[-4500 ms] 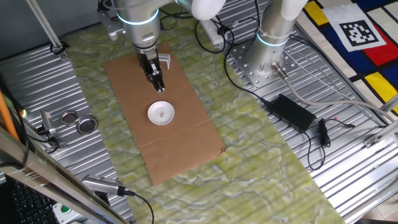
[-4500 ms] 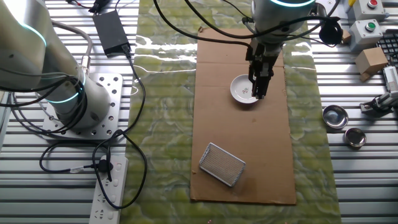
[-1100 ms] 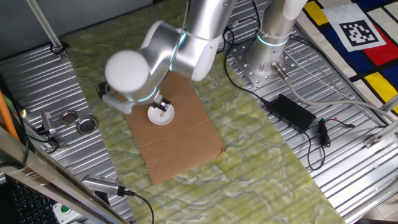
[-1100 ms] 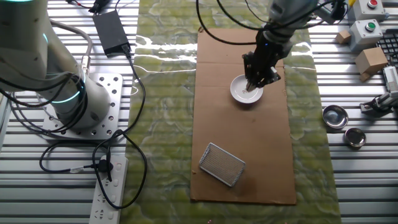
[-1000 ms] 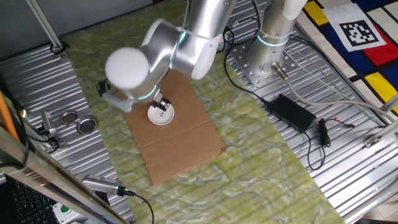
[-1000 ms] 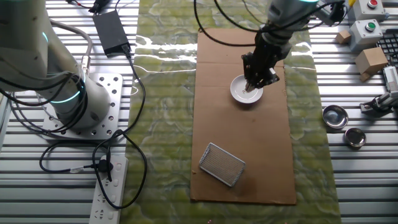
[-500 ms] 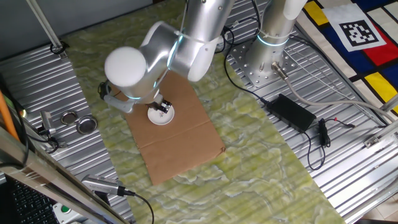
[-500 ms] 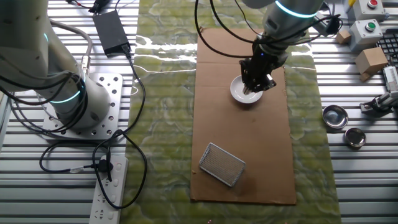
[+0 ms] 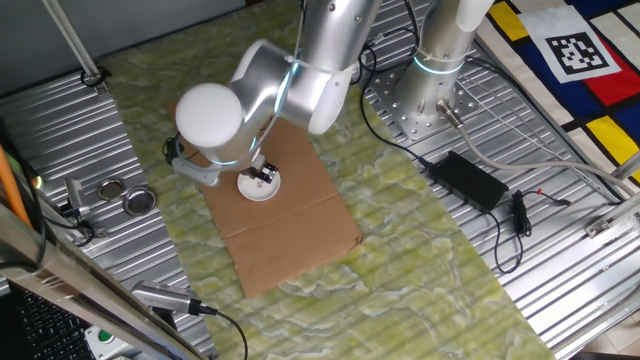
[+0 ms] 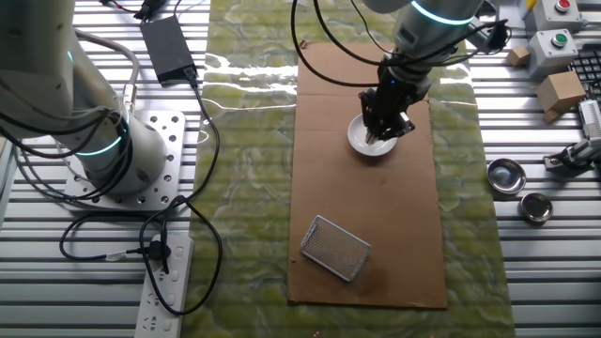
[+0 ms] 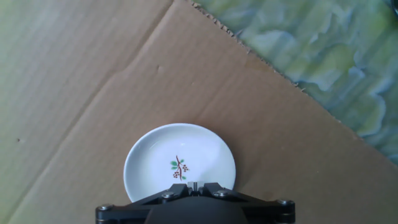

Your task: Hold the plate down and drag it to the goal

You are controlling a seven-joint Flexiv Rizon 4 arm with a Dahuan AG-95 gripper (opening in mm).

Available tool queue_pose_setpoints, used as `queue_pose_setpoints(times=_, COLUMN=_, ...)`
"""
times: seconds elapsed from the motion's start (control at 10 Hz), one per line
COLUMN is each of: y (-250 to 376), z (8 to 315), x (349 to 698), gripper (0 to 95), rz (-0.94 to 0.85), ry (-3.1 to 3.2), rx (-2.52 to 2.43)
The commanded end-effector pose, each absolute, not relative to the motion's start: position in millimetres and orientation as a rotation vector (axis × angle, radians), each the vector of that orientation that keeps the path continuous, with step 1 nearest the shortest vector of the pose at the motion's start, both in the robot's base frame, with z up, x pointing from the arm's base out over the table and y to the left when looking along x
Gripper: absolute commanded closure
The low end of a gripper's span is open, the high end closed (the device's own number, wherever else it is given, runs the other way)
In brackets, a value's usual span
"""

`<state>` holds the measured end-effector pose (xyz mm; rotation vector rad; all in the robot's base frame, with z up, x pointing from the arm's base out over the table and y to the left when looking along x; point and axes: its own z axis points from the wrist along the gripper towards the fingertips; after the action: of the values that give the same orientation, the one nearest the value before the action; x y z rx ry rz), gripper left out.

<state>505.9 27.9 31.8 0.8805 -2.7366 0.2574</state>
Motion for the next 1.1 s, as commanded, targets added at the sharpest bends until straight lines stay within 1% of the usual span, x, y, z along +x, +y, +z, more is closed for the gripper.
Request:
queue_pose_setpoints(times=0.1, y=25.2, z=31.8, x=505.9, gripper=95.0, rz=0.258, ry=-2.731, rx=0.895)
queue_pose_setpoints(times=0.7, y=20.1, z=26.7, x=505.0, gripper=95.0, rz=0.268, ry=-2.714, rx=0.921)
queue_pose_setpoints(times=1.1, y=17.3, z=24.3, x=503.5, gripper=95.0, rz=0.307, ry=-2.672, rx=0.975)
